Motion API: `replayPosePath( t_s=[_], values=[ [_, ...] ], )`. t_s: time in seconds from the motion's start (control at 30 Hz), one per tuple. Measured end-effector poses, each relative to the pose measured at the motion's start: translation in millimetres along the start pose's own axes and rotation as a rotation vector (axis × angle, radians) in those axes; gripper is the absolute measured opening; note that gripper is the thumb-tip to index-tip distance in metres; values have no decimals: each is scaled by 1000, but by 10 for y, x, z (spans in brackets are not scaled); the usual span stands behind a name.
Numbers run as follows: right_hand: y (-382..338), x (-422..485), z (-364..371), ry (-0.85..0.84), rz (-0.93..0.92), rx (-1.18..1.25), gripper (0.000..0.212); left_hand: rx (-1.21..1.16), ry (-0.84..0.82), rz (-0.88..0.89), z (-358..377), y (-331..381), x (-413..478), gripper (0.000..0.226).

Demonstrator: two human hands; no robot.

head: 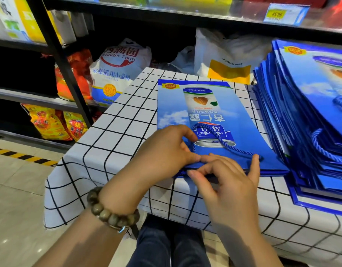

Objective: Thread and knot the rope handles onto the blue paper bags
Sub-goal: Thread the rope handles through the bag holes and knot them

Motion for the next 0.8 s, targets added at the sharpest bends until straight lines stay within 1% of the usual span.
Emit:
replayPosePath(
  t_s=[0.07,0.13,0.2,0.27,0.33,0.4,0.43,0.47,0.5,0.57,0.6,0.63,0.67,0.7,0.73,0.8],
  values=[
    [19,1,-9,0,-9,12,25,15,40,9,11,-2,27,20],
    [34,6,-9,-18,-38,-8,31,20,176,13,-75,-20,75,18],
    [30,13,2,-51,-90,-52,32,-42,302,3,-174,-48,129,21],
    [33,16,1,-74,-118,-71,33,-101,314,-8,-180,-81,148,24],
    [42,41,-10,-83,-158,-94,32,-81,281,-8,-144,-115,140,22],
    [33,77,-4,-103,-249,-161,33,-52,292,-1,-182,-171,128,17],
    [26,91,6,-112,-312,-208,34,-75,304,-4,-223,-198,128,17],
    [13,112,14,-114,-372,-251,34,-150,302,-20,-266,-240,136,17],
    [-2,138,6,-100,-411,-282,32,-263,296,-49,-301,-279,143,19],
    [-16,208,-62,-18,-417,-299,31,-553,273,-153,-328,-357,123,18],
    [-22,236,-107,37,-406,-289,31,-720,221,-209,-305,-373,109,15],
    [-43,256,-144,81,-403,-274,32,-888,127,-250,-262,-359,104,14],
    [-82,265,-158,102,-414,-254,31,-1032,12,-273,-216,-318,100,18],
    [-126,256,-147,100,-440,-229,30,-1134,-85,-288,-186,-269,90,22],
    [-167,235,-121,78,-469,-206,29,-1163,-134,-288,-179,-234,84,22],
    [-205,199,-82,-7,-474,-151,31,-1081,-131,-268,-204,-185,83,23]
  ],
)
Point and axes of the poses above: each hand's wrist, its own x-axis towards the middle knuckle, its own z-axis out of the palm, y = z × x, the point moved 5 cm from there along x, towards the middle knuckle, and after that the axes turned 9 degrees about -z, right-handed, at the moved point
